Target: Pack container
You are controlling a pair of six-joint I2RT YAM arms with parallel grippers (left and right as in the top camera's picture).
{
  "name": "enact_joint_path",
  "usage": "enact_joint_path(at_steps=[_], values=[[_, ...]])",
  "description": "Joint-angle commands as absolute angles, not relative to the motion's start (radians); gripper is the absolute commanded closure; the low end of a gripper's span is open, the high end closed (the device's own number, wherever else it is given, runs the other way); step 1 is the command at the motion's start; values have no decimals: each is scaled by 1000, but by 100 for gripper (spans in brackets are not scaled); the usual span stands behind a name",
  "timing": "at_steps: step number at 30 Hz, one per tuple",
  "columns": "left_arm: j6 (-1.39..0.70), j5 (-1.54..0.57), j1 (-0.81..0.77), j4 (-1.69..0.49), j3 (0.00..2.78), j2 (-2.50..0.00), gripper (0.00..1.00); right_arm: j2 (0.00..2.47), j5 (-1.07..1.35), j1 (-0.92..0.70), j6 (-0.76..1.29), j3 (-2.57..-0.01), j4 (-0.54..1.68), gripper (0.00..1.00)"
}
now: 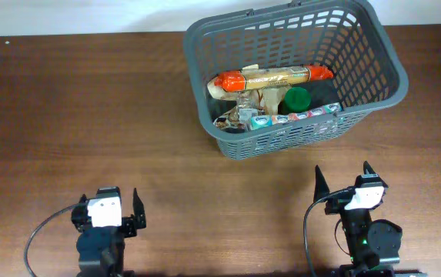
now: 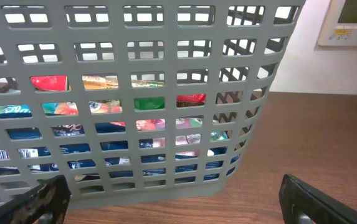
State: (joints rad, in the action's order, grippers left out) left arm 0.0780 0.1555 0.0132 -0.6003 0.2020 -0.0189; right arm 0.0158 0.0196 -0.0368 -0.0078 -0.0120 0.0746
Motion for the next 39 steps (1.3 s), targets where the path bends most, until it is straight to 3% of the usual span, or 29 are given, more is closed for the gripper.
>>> enact_joint_path(at_steps=[1, 39], values=[[152, 134, 9, -591, 183, -5, 1, 6, 11, -30, -11, -6, 78, 1], [152, 134, 9, -621, 183, -6, 1, 6, 11, -30, -11, -6, 78, 1]])
